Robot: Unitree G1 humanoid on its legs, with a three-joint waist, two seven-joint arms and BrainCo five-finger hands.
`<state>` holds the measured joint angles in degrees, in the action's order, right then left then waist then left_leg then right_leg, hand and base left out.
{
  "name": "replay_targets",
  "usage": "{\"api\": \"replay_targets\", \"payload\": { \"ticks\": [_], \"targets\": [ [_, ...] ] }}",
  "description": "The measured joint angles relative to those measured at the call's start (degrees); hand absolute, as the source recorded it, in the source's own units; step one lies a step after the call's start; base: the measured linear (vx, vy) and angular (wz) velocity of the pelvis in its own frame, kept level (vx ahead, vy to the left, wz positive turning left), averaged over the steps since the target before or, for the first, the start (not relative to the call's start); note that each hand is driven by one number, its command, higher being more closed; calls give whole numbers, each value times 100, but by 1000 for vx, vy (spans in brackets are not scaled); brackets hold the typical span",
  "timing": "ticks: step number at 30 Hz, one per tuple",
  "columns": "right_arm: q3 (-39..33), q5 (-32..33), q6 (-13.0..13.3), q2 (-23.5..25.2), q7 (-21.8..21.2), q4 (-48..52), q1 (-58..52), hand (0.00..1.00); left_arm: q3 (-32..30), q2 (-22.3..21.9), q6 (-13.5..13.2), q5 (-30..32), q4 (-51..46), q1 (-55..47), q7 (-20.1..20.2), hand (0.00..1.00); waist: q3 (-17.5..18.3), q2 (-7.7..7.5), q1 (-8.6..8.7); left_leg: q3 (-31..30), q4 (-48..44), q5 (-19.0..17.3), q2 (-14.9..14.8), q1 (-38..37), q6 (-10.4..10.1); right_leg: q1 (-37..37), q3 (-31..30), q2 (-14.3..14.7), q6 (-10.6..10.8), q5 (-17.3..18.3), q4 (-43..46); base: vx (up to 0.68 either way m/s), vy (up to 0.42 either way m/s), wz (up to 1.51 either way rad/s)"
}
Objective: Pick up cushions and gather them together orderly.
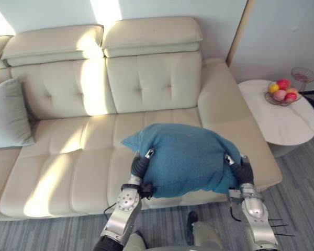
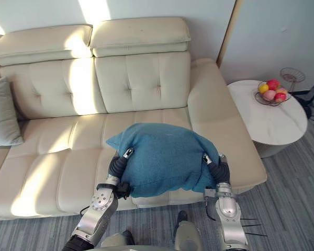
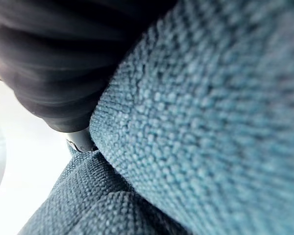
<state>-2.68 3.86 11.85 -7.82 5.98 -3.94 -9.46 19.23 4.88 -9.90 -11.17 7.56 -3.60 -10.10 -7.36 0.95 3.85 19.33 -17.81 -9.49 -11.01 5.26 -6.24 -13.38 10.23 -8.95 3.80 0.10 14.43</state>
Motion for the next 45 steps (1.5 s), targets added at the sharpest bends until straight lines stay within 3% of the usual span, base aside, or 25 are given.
{"api": "replay_targets", "payload": {
  "ticks": [4, 9, 14, 19, 23, 28, 29, 30, 31, 33, 37, 42, 45],
  "targets": [
    [60, -20, -1, 8, -1, 0, 0, 100, -3, 104, -2, 0, 0, 0, 0, 100, 18, -36, -17, 153, 197, -47, 312, -99, 105, 14, -191, -220, 199, -155, -235, 39, 161, -12],
    [130, -301, -22, 51, 15, -1, 92, 100, -38, 226, -1, 76, 0, 1, -3, 100, 41, -75, -149, 202, 303, -69, 402, -54, 177, -3, -235, -215, 221, -311, -500, 3, 42, -7],
    [380, -817, -101, 17, 454, -236, 1061, 100, -180, 359, -8, 307, 156, 617, -325, 100, 34, -100, -146, 258, 240, -12, 402, 545, 261, -373, -268, -195, 140, -804, -1029, -72, -6, -7],
    [578, -1480, -190, -108, 1467, -1460, 3439, 100, -394, 827, -11, 650, 1227, 2978, -1107, 100, -412, -141, -136, 259, -265, 43, 360, 1589, 355, -1020, -278, -198, -5, -1383, -1438, -188, -20, 0],
    [522, -1805, -409, -225, 2293, -2235, 5980, 100, -668, 1479, 0, 884, 2300, 5683, -1693, 100, -1189, -154, -111, 150, -709, 119, 274, 2306, 454, -1471, -258, -156, -70, -1699, -1510, -224, -39, 8],
    [-43, -2027, -559, -260, 3015, -3165, 8285, 100, -1093, 1728, 3, 1300, 3081, 8013, -2204, 100, -1378, -156, -68, 63, -982, 157, 257, 3015, 507, -1960, -255, -171, -126, -1939, -1598, -125, -10, 9],
    [-158, -2039, -565, -300, 3182, -3242, 8753, 100, -1097, 1826, -3, 1360, 3200, 8548, -2308, 0, -1386, -158, -57, 29, -1011, 174, 276, 3205, 533, -2101, -241, -187, -115, -1975, -1621, -67, 11, 15],
    [-180, -2045, -564, -325, 3242, -3282, 8940, 100, -1096, 1870, -18, 1372, 3258, 8750, -2347, 0, -1397, -156, -48, 17, -1011, 186, 290, 3267, 552, -2147, -235, -197, -110, -2000, -1651, -65, 10, 15],
    [-187, -2050, -565, -386, 3346, -3361, 9285, 0, -1104, 1943, -53, 1410, 3391, 9132, -2439, 0, -1399, -154, -52, 11, -1007, 210, 311, 3419, 586, -2276, -234, -214, -115, -2032, -1674, -38, 4, 11],
    [-202, -2035, -560, -505, 3543, -3706, 9997, 0, -1161, 2098, -89, 1400, 3813, 9875, -2636, 0, -1429, -156, -40, -31, -1011, 269, 329, 3730, 612, -2537, -216, -223, -157, -2110, -1719, -40, 2, 13],
    [-179, -1718, -561, -701, 3378, -4860, 10915, 0, -1164, 2142, -88, 1027, 4899, 10653, -2515, 0, -1604, -147, -32, -125, -917, 368, 363, 3907, 621, -2625, -147, -221, -172, -2246, -1858, -34, 0, 15],
    [-62, -24, -571, -1104, 2225, -5731, 11312, 0, -1338, 2152, 255, 451, 5622, 10805, -1700, 0, -1799, -151, -127, -213, -816, 441, 372, 4215, 594, -2931, -98, -204, -208, -2282, -1859, -19, 1, 9],
    [-6, 574, -573, -1148, 1841, -5741, 11297, 0, -1705, 2103, 377, 322, 5679, 10802, -1424, 0, -1839, -149, -139, -190, -843, 442, 324, 4507, 595, -3229, -97, -179, -249, -2440, -1862, -4, 19, -2]
  ]
}}
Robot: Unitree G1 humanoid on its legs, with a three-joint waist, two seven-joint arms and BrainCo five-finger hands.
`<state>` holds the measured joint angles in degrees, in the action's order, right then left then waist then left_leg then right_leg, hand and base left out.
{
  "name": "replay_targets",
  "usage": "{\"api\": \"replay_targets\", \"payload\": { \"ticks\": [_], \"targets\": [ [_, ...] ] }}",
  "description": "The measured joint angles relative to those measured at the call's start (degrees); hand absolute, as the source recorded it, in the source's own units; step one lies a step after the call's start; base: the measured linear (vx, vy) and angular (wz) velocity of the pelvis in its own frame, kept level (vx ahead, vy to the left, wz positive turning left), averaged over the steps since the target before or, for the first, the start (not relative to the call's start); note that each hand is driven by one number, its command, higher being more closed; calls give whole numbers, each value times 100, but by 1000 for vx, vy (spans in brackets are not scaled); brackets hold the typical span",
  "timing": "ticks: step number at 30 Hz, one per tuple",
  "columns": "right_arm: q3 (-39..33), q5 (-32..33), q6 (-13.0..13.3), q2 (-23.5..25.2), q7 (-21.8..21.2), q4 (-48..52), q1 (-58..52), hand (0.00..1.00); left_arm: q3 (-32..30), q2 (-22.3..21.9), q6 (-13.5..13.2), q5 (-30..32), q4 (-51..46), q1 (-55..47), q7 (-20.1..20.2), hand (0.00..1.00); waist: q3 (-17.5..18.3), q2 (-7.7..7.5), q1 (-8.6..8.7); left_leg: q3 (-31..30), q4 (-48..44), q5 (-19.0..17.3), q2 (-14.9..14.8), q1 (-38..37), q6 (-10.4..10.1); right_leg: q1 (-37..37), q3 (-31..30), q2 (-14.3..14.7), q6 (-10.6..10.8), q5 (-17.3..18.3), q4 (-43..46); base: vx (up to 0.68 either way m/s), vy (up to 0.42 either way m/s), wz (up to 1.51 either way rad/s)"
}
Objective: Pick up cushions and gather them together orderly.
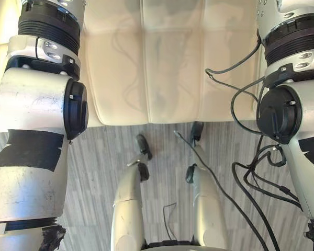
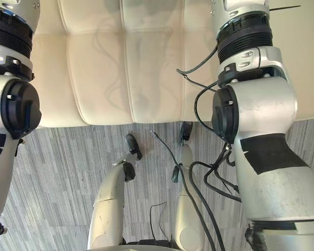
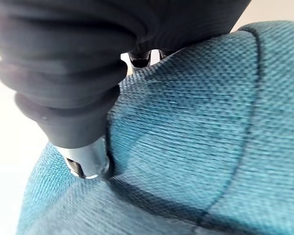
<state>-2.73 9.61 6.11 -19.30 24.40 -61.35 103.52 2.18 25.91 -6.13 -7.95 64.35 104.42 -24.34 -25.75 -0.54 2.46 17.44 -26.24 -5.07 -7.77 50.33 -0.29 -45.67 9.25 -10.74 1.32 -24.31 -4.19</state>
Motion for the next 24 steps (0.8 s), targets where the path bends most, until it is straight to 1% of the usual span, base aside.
{"api": "replay_targets", "payload": {
  "ticks": [2, 3, 6, 7, 8, 9, 10, 11, 14, 17, 20, 23, 24],
  "targets": [
    [90, 213, -1, 4, -166, 20, -32, 0, -202, -57, 49, -32, -1, -22, 146, 0, -113, 1, -5, 10, -11, -1, -31, 36, -1, -26, 8, -7, -9, -10, 0, -3, 17, -1],
    [94, 269, -2, 14, -224, 90, -105, 0, -305, -90, 57, -32, -12, -72, 196, 0, -114, 1, -12, 17, -11, -2, -36, 56, -2, -43, 13, -8, -9, -10, 0, 0, 0, 0],
    [111, 400, -2, 108, -399, 612, -654, 0, -740, -227, 52, -37, -284, -654, 355, 0, -114, 1, -20, 93, -23, -6, -83, 89, -7, -86, 15, 4, -4, -13, 3, 4, 16, -4],
    [117, 443, 0, 133, -470, 776, -860, 0, -899, -302, 51, -43, -402, -937, 437, 0, -114, 1, -30, 173, -46, -8, -128, 106, -8, -121, 10, 22, 43, -51, 8, 8, 14, -16],
    [116, 456, 1, 211, -507, 925, -1021, 0, -976, -336, 48, -75, -446, -1178, 481, 0, -114, 1, -45, 203, -50, -8, -155, 130, -9, -177, -5, 41, 84, -95, 16, 8, 11, -16],
    [121, 461, 1, 270, -537, 960, -1082, 0, -1027, -343, 48, -123, -458, -1294, 520, 0, -114, 1, -44, 224, -53, -9, -165, 144, -9, -196, -2, 46, 84, -95, 16, 4, 4, -13],
    [118, 521, 1, 373, -564, 1076, -1233, 0, -1192, -416, 47, -174, -565, -1542, 561, 0, -114, 1, -40, 259, -71, -11, -192, 177, -11, -236, -3, 62, 84, -95, 17, -1, -2, -9],
    [113, 585, 2, 460, -575, 1183, -1370, 0, -1195, -512, 41, -258, -658, -1755, 566, 0, -114, 1, -46, 292, -78, -11, -217, 203, -11, -273, -3, 77, 84, -95, 20, -8, -9, -9],
    [90, 627, 16, 581, -580, 1489, -1700, 0, -1408, -698, 35, -284, -795, -2121, 676, 0, -114, 1, -36, 305, -101, -14, -278, 213, -16, -286, -4, 127, 84, -95, 22, -24, -17, -7],
    [39, 641, 47, 580, -607, 1752, -1892, 0, -1516, -707, -88, -308, -1071, -2377, 694, 0, -114, 1, -84, 313, -158, -26, -368, 231, -31, -286, -9, 199, 84, -95, 25, -43, -22, -7],
    [17, 680, 248, 567, -708, 1993, -2133, 0, -1650, -672, -145, -374, -1117, -2620, 693, 0, -114, 1, -123, 316, -175, -29, -467, 242, -27, -286, -6, 276, 86, -93, 51, -60, -37, -5],
    [18, 676, 303, 502, -808, 2224, -2385, 0, -1694, -566, -167, -377, -1236, -2956, 703, 0, -114, 1, -147, 325, -179, -37, -605, 254, -9, -301, 5, 379, 97, -84, 100, -51, -44, -4],
    [21, 662, 410, 426, -835, 2380, -2515, 0, -1787, -476, -183, -385, -1345, -3085, 703, 0, -114, 1, -145, 324, -174, -1, -676, 274, -60, -318, 8, 430, 111, -72, 105, -60, -72, -4]
  ]
}}
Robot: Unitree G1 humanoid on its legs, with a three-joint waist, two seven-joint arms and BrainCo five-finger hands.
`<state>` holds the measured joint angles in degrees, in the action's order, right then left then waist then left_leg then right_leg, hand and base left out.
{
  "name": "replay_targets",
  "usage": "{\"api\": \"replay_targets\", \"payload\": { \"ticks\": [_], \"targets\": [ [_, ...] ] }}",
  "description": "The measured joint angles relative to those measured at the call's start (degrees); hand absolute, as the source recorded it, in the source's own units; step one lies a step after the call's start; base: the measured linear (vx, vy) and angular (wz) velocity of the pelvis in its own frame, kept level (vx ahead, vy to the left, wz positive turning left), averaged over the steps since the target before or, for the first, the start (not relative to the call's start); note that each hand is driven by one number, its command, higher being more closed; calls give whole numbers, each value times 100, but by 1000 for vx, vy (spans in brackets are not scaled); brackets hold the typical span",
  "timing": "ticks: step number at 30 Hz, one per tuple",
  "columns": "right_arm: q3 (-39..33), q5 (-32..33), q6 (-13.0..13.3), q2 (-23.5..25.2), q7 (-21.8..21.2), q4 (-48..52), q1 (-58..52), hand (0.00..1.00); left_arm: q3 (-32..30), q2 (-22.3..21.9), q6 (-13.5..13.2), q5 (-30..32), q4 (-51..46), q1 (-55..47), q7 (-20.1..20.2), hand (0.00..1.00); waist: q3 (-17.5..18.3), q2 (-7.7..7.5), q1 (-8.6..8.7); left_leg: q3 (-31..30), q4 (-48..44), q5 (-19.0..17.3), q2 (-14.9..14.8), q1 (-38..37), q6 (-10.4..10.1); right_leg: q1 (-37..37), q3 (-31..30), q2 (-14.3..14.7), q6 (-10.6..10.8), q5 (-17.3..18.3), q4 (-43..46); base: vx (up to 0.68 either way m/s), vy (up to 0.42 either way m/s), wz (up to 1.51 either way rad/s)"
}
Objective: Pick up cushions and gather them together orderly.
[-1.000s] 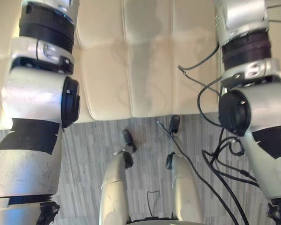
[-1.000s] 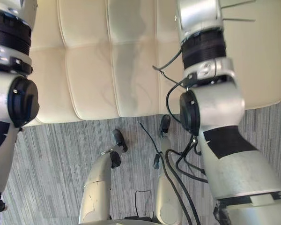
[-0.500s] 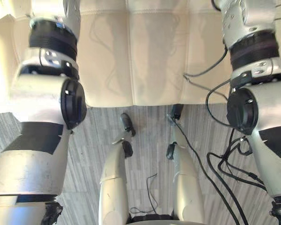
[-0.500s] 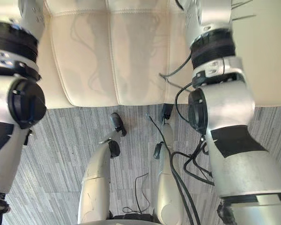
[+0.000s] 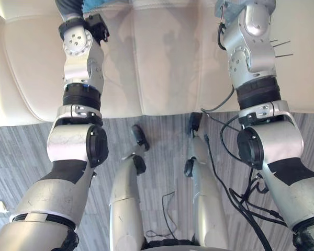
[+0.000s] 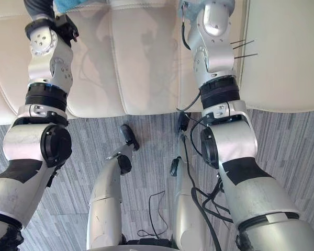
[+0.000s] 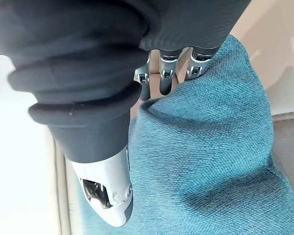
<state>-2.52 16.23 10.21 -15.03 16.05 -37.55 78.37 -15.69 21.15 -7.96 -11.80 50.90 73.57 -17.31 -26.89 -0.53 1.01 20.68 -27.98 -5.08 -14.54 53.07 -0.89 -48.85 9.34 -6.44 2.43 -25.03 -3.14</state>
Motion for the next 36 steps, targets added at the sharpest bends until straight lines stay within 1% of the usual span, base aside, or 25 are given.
{"api": "replay_targets", "payload": {
  "ticks": [1, 2, 3, 4, 6, 8, 9, 11, 12, 13, 14, 15, 17, 18, 20, 22, 23, 24, 25, 26, 28, 29, 30, 35, 36],
  "targets": [
    [0, -4, 34, -51, -3, 87, -56, 0, -34, 40, -17, -3, -95, -63, -2, 0, 0, 0, -6, 1, -7, 16, -34, 13, -25, -15, -3, 25, 1, 1, 1, -51, -75, -6],
    [-5, -11, 74, -200, -4, 245, -172, 0, -76, 144, -55, -4, -250, -168, -7, 0, 0, 0, -43, -9, 1, 65, -76, 34, -96, -45, -8, 30, 5, 4, 1, -35, -59, -7],
    [-27, -12, 94, -364, -6, 374, -310, 0, -159, 287, -145, -17, -419, -311, -15, 0, 0, 0, -42, -12, 11, 114, -116, 38, -149, -54, -8, 65, 12, 9, 1, -34, -60, -6],
    [-97, -26, 97, -446, -6, 449, -410, 0, -249, 341, -185, -45, -501, -385, -19, 0, 0, 0, -43, -19, 11, 140, -135, 38, -156, -54, -7, 82, 12, 9, 1, -34, -63, -5],
    [-481, -47, 155, -735, 12, 830, -828, 0, -472, 527, -325, -125, -638, -537, -55, 0, 0, 0, -46, -40, 73, 227, -169, 22, -166, -40, -84, 114, 108, 73, -3, -36, -62, 3],
    [-941, -43, 308, -1070, 33, 1398, -1459, 0, -719, 794, -419, -304, -1068, -891, -143, 0, 0, 0, -36, -125, 106, 323, -238, -1, -247, 28, -183, 191, 230, 163, -9, -40, -71, 5],
    [-1017, -41, 321, -1131, 33, 1497, -1616, 0, -751, 831, -469, -386, -1162, -1019, -184, 0, 0, 0, -37, -140, 107, 344, -257, -45, -278, 75, -181, 217, 230, 163, -22, -25, -58, -3],
    [-1073, -40, 401, -1280, 12, 2194, -2598, 0, -712, 801, -626, -605, -1954, -1934, -273, 0, 0, -1, -26, -155, 226, 380, -304, -385, -342, 446, -184, 279, 401, 319, -142, -31, -93, -2],
    [-1065, -58, 449, -1279, 0, 2411, -2920, 0, -676, 752, -692, -623, -2193, -2229, -266, 0, 0, -1, -27, -158, 255, 380, -316, -500, -343, 581, -184, 295, 482, 394, -192, -36, -114, 2],
    [-1034, -125, 530, -1247, -33, 2866, -3681, 0, -578, 570, -824, -655, -2706, -2873, -246, 0, 4, -3, -34, -164, 355, 390, -310, -749, -366, 820, -148, 314, 429, 579, -228, -22, -86, 9],
    [-1024, -260, 579, -1162, -150, 3188, -4461, 0, -414, 281, -922, -656, -3188, -3496, -167, 0, 5, -1, -58, -164, 472, 405, -291, -1021, -396, 1035, -80, 315, 274, 674, -166, -13, -81, 13],
    [-991, -340, 593, -1088, -209, 3259, -4838, 0, -306, 130, -966, -654, -3375, -3846, -128, 0, 5, -1, -60, -167, 543, 409, -276, -1176, -406, 1165, -45, 315, 215, 716, -150, 5, -69, 20],
    [-746, -593, 586, -638, -430, 3318, -6145, 0, 263, -598, -1011, -637, -3789, -5130, 157, 0, 34, 5, -103, -188, 761, 398, -236, -1745, -441, 1593, 58, 308, -72, 937, 50, 34, -48, 17],
    [-647, -701, 572, -514, -511, 3300, -6447, 0, 422, -788, -1007, -604, -3795, -5418, 255, 0, 85, 3, -132, -182, 808, 383, -227, -1869, -466, 1667, 92, 309, -102, 992, 103, 64, -30, 6],
    [-283, -1155, 539, -50, -779, 2933, -7443, 0, 1012, -1322, -932, -523, -3742, -6593, 600, 0, 522, 10, -193, -181, 931, 340, -185, -2152, -524, 1863, 134, 318, -144, 1137, 181, 117, -20, 3],
    [-165, -1438, 487, 190, -938, 2504, -7802, 0, 1256, -1472, -877, -405, -3586, -7054, 828, 0, 591, 11, -212, -174, 1058, 354, -139, -2544, -511, 2176, 147, 304, -130, 1216, 214, 132, 2, 5],
    [-115, -1570, 474, 314, -1034, 2142, -7937, 0, 1354, -1521, -870, -312, -3380, -7272, 925, 0, 719, 14, -209, -158, 1123, 335, -121, -2727, -531, 2313, 145, 299, -117, 1282, 246, 118, 22, 3],
    [-75, -1778, 459, 445, -1182, 1409, -8103, 0, 1437, -1574, -848, -127, -2823, -7504, 1105, 0, 959, 17, -189, -173, 1297, 332, -31, -3066, -533, 2555, 137, 254, -69, 1381, 281, 118, 27, 3],
    [-75, -1880, 440, 468, -1235, 1042, -8141, 0, 1463, -1576, -833, -64, -2521, -7531, 1143, 0, 1057, 21, -183, -168, 1378, 332, 11, -3230, -533, 2683, 128, 232, -58, 1414, 285, 149, 39, 4],
    [-93, -2012, 384, 470, -1272, 399, -8223, 0, 1501, -1574, -771, 109, -1968, -7556, 1223, 0, 1233, 30, -173, -162, 1512, 323, 92, -3517, -540, 2901, 113, 219, 9, 1477, 285, 111, 35, 4],
    [-123, -2196, 265, 444, -1295, -314, -8342, 0, 1493, -1535, -687, 363, -1304, -7641, 1298, 0, 1415, 24, -121, -148, 1684, 279, 217, -3950, -559, 3234, 70, 132, 88, 1559, 285, 85, 58, 0],
    [-149, -2270, 241, 441, -1305, -464, -8368, 0, 1487, -1510, -656, 441, -1140, -7671, 1328, 0, 1447, 24, -95, -138, 1728, 264, 254, -4070, -549, 3327, 40, 112, 105, 1575, 282, 70, 109, -13],
    [-217, -2363, 179, 428, -1343, -709, -8463, 0, 1479, -1431, -571, 692, -838, -7807, 1355, 0, 1551, 18, -22, -54, 1795, 194, 324, -4350, -569, 3523, -32, 53, 138, 1602, 277, 47, 100, -17],
    [-222, -2369, 159, 277, -1371, -947, -8619, 0, 1288, -1228, -479, 1159, -399, -8164, 1358, 0, 1693, 16, 10, 295, 1776, -89, 431, -4987, -562, 3851, -444, -8, 210, 1716, 393, 26, 85, -41],
    [-221, -2369, 141, 260, -1374, -983, -8604, 0, 1297, -1173, -471, 1271, -300, -8153, 1359, 0, 1695, 15, 55, 295, 1719, -151, 464, -5052, -537, 3752, -461, -68, 226, 1918, 774, 10, 76, -3]
  ]
}}
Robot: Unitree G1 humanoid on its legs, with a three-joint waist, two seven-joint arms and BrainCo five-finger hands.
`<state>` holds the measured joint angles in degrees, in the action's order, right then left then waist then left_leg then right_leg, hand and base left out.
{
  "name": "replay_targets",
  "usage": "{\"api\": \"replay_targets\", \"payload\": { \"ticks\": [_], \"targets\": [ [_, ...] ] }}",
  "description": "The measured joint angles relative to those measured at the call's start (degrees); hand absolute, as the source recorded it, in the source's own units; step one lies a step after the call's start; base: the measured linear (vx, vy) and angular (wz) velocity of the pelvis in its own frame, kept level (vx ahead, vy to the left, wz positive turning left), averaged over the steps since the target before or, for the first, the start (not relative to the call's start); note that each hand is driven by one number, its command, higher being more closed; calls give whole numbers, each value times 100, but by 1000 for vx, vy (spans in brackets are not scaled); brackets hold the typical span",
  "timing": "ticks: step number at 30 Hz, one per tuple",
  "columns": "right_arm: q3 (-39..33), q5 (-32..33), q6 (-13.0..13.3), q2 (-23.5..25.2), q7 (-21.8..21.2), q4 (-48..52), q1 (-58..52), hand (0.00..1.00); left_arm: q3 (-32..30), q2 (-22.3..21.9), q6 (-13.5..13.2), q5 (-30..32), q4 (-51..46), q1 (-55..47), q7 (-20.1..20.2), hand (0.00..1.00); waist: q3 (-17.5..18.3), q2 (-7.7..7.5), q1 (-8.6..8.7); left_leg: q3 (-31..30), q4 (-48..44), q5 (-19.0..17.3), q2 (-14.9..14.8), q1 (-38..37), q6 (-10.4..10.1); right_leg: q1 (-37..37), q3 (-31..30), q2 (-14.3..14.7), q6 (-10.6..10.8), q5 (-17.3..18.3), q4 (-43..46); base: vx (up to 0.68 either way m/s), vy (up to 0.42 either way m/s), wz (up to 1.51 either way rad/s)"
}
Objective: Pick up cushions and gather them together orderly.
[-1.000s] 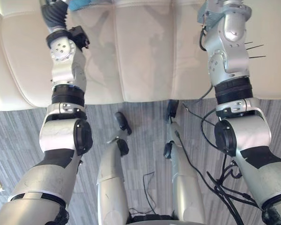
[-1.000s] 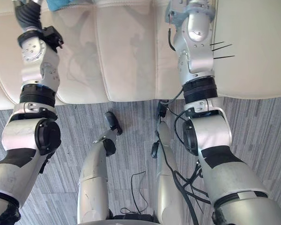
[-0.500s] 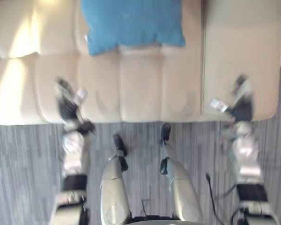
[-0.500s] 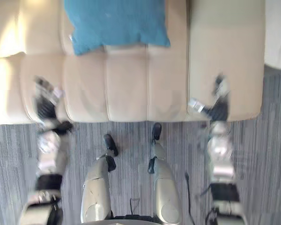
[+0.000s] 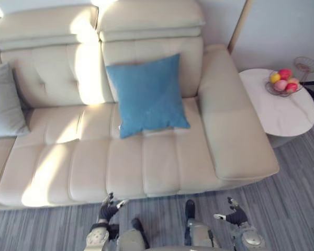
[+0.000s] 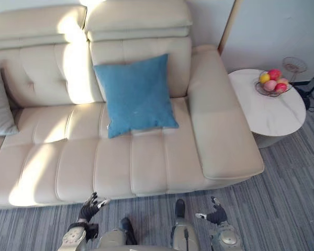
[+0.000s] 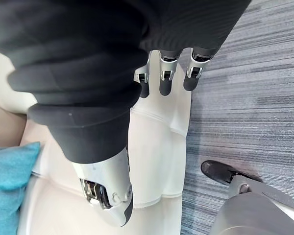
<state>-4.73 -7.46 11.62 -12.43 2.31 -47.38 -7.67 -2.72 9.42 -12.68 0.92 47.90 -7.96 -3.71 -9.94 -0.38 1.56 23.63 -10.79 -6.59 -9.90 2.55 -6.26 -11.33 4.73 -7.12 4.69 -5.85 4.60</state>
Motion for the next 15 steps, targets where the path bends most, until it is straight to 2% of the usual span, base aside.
{"api": "replay_targets", "payload": {
  "ticks": [1, 2, 3, 4, 5, 6, 7, 8, 9, 10, 11, 13, 15],
  "targets": [
    [5, 2, -47, 8, -1, -56, 28, 0, 4, 33, 6, 39, 1, 11, 0, 0, 9, -30, 103, 2, -83, 51, 47, 0, 70, -132, -3, -83, 21, 77, 396, 2, 71, 4],
    [11, 11, -77, 9, -3, -93, 31, 0, 3, 36, 19, 55, 1, 28, -2, 0, 22, -58, 117, 2, -122, 71, 88, -8, 108, -176, -26, -118, 62, 59, 497, 0, 58, 3],
    [21, 13, -85, -2, -9, -147, 55, 0, 5, 27, 31, 90, -8, 81, -1, 0, 44, -32, 78, -12, -97, 88, 68, 25, 166, -133, -80, -104, 201, -43, 408, -57, 4, 4],
    [26, 24, -92, 45, -26, -179, 147, 0, -21, 69, 27, 94, -15, 171, -10, 0, 25, -4, 134, 3, -157, 102, -41, 83, 213, -297, -127, -128, 205, 464, 1192, -81, -22, 40],
    [29, 25, -99, 104, -48, -238, 73, 0, 14, 104, 28, 94, -24, 213, -12, 0, 25, -58, 166, -201, -197, 111, 16, -1, 206, -483, -146, -217, 246, 1318, 2917, -43, -84, 59],
    [31, 27, -98, 117, -61, -328, 66, 0, 13, 115, 32, 93, -32, 186, -14, 0, 31, -73, 156, -260, -237, 111, 36, -28, 206, -420, -165, -211, 338, 1486, 3306, 9, -118, 67],
    [32, 59, -95, 128, -108, -437, 59, 0, -17, 172, 45, 87, -62, 122, -19, 0, 134, -237, 111, -321, -391, 112, 100, 17, 204, -283, -183, -219, 353, 1718, 3275, 19, -133, 28],
    [30, 87, -92, 109, -104, -516, 114, 0, -22, 140, 54, 82, -61, 126, -31, 0, 188, -220, 26, -344, -457, 142, 79, 150, 159, -229, -153, -144, 290, 1776, 2995, -66, -125, 10],
    [29, 138, -87, 80, -97, -552, 320, 0, -4, 95, 87, 80, -63, 142, -25, 0, 272, -134, -68, -404, -412, 300, -39, 478, 106, -142, -53, 19, 161, 1771, 2196, -106, -151, -5],
    [20, 245, -84, 43, -91, -570, 549, 0, -2, 1, 113, 72, -50, 231, -38, 0, 163, 41, -98, -496, -400, 413, -179, 705, 90, -94, 59, 183, -127, 1561, 1759, -208, -178, 9],
    [8, 310, -85, 15, -63, -582, 723, 0, 52, -96, 115, 69, -54, 336, -38, 0, 3, 219, -87, -595, -319, 570, -317, 832, 45, -15, 167, 337, -208, 1281, 1375, -209, -154, 16],
    [22, 358, -90, 64, 7, -605, 826, 0, 96, -196, 117, -51, -51, 300, -49, 0, -48, 351, -121, -613, -116, 864, -441, 851, -52, 6, 194, 481, -350, 1022, 1083, -248, -110, 0],
    [-53, 365, -95, 47, 42, -611, 798, 0, 151, -229, 116, -57, -49, 289, -50, 0, -70, 333, -78, -682, -8, 1035, -398, 831, -81, -41, 319, 430, -471, 979, 1036, -197, -93, 14]
  ]
}}
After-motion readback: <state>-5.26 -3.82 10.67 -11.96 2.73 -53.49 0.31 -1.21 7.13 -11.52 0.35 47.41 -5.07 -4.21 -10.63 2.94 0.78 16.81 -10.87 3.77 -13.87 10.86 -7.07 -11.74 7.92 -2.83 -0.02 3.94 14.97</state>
